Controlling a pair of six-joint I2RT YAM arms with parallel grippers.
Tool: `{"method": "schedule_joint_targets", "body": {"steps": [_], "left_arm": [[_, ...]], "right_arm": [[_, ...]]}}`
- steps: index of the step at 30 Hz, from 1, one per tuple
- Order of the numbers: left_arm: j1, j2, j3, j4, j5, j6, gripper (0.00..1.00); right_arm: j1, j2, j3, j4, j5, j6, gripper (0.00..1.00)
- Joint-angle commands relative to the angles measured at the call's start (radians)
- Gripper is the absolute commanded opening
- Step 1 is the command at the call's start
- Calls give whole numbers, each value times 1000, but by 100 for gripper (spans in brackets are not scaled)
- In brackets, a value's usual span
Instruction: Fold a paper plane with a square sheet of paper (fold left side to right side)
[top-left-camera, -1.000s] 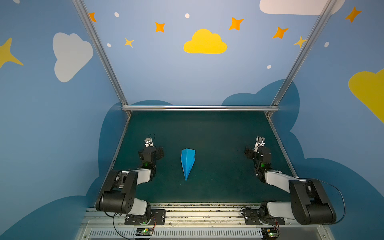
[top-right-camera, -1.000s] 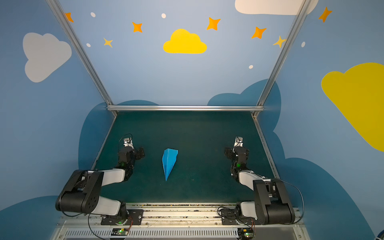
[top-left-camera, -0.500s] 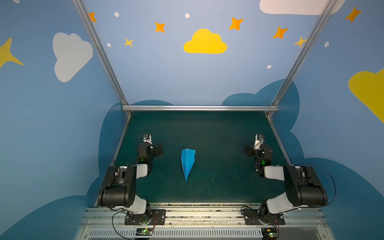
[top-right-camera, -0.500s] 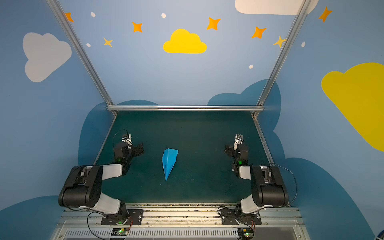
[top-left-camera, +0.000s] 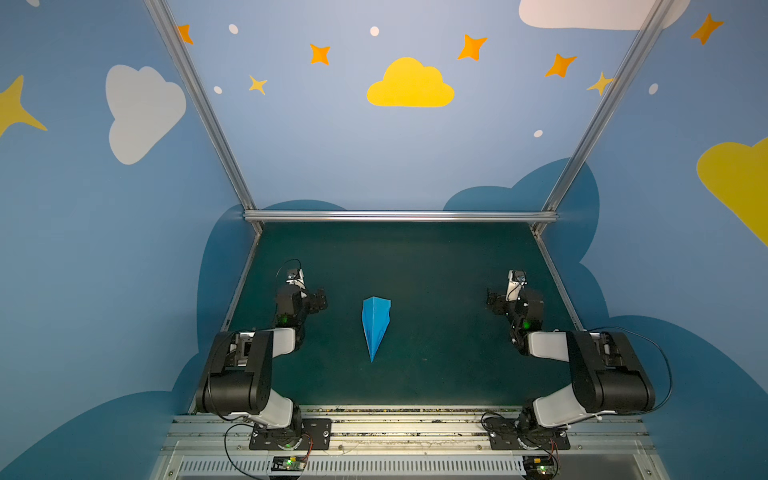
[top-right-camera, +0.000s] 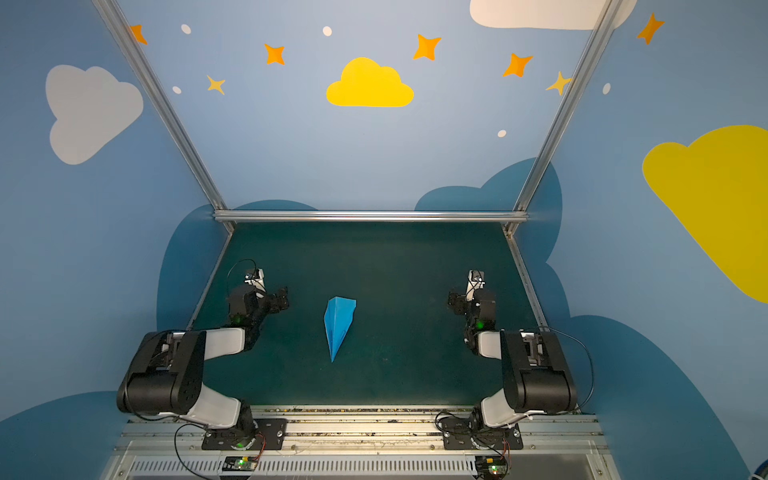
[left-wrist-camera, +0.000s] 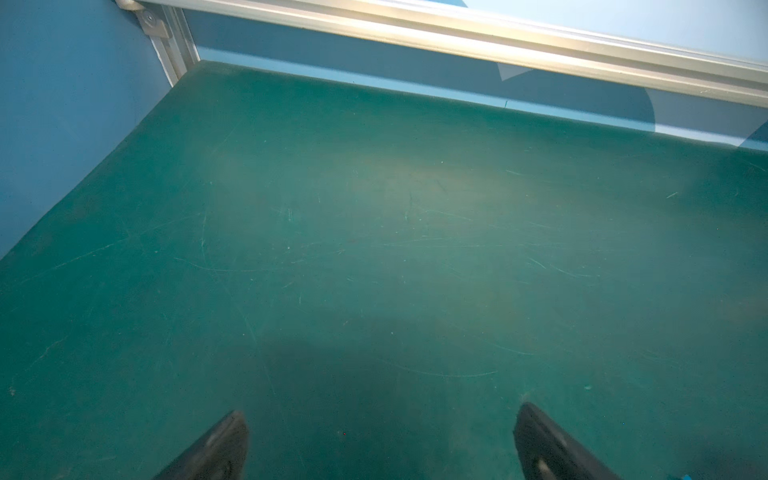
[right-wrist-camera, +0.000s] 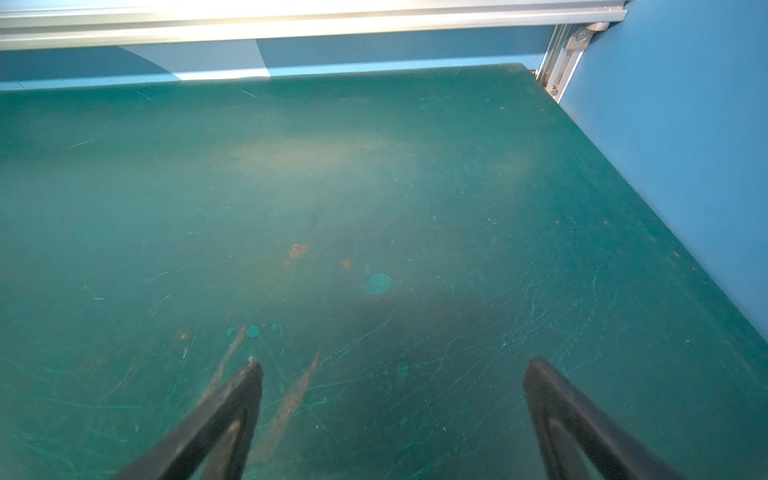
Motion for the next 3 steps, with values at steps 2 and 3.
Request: {"method": "schedule_joint_targets", "body": {"steps": [2, 3], "left_arm": [[1, -1, -2, -1, 5, -2, 100], [1, -5, -4, 3, 6, -1, 100]], "right_arm": [[2, -11, 6, -9, -14, -7, 97], [3, -16, 1, -7, -14, -7, 97]]}}
